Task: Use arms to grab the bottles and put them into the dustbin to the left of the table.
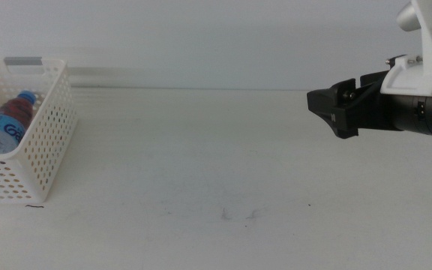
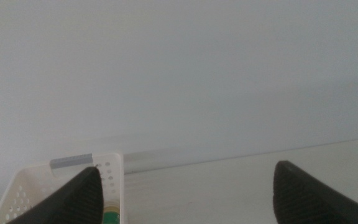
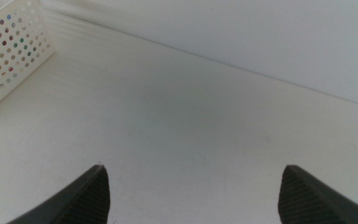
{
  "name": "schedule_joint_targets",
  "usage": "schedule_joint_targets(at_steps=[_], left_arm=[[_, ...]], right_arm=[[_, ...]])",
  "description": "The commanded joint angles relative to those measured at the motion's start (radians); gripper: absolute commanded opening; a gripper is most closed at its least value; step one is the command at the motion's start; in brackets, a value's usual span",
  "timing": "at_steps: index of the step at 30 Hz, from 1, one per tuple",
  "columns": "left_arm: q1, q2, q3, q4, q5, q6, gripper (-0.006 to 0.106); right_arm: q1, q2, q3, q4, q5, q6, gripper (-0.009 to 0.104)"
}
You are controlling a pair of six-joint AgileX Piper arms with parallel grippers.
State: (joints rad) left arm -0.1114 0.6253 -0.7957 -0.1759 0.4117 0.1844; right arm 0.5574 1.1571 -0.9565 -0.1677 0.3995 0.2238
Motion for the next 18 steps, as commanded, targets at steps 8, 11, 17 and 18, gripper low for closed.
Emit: schedule_joint_targets(at_steps=[8,11,17,18], left_arm=[[-0.008,-0.003,0.005,-0.008,-0.012,-0.005,0.094],[-0.008,-0.003,0.006,-0.008,-0.012,-0.005,0.094],[-0.008,-0.147,0.162,-0.005,-0.126,-0.005,0.094],[-0.008,-0.186,0.211,-0.005,-0.159,-0.005,0.094]], right_arm=[[-0.052,-0.214,0.175,0.075,-0.017,-0.004,0.079],[-0.151,-0.344,0.296,0.128,-0.062,-0.004,0.079],[-0.324,-0.684,0.572,-0.011,-0.114,-0.004,0.079],[-0.347,-0.739,0.611,-0.011,-0.107,-0.004,0.079]])
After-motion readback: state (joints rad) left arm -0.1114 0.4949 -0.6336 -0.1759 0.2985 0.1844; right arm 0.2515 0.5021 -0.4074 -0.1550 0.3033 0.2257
